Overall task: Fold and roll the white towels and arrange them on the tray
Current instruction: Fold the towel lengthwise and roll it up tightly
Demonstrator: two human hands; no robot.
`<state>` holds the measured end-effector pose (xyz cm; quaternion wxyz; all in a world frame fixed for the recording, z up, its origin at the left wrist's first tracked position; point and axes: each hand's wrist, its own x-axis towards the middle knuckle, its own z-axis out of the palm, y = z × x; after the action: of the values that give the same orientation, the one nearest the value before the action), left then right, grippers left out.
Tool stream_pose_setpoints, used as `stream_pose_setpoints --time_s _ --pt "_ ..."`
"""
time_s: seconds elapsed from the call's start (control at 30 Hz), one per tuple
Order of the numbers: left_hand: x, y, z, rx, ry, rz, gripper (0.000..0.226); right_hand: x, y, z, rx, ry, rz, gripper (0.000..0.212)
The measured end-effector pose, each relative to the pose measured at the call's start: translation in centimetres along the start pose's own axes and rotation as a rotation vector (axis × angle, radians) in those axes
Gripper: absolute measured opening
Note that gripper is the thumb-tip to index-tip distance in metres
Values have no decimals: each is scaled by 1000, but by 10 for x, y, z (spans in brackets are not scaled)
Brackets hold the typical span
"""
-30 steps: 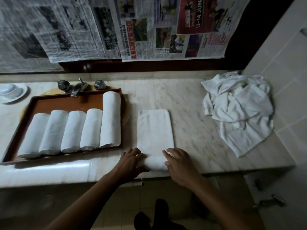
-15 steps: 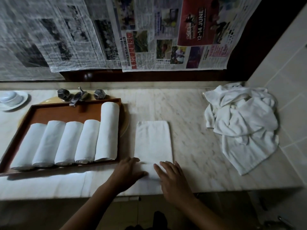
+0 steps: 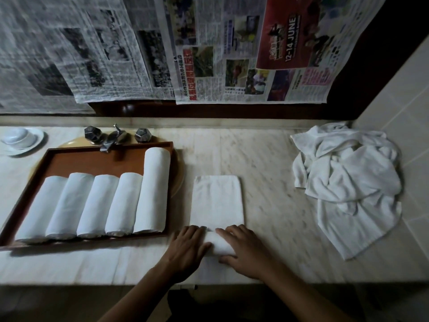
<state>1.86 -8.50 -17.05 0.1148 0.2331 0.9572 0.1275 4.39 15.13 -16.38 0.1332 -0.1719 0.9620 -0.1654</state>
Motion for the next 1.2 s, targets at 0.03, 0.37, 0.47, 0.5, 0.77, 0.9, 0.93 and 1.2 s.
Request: stream_pose_setpoints --time_s 0.03,0.37,0.47,0.5,0.77,0.9,0.93,1.2 --pt "1 0 1 -7 4 -11 88 1 -1 -5 12 -27 3 80" --pt "7 1 -10 -196 -16 -78 66 8 -1 -17 126 -57 88 51" --pt "14 2 -10 -242 84 16 25 15 1 -10 74 14 101 55" --pt "17 -2 -4 -251 135 50 16 16 1 -8 28 57 109 55" --pt "44 -16 1 -195 80 -112 34 -6 -22 13 -157 358 7 60" --pt "44 -15 3 -76 75 -113 62 -5 -14 13 -176 284 8 70" --pt "41 -15 0 -83 70 -67 63 -4 -15 11 -167 275 11 70" --pt "13 -21 -5 -192 29 -7 72 -7 -9 6 -132 197 21 62"
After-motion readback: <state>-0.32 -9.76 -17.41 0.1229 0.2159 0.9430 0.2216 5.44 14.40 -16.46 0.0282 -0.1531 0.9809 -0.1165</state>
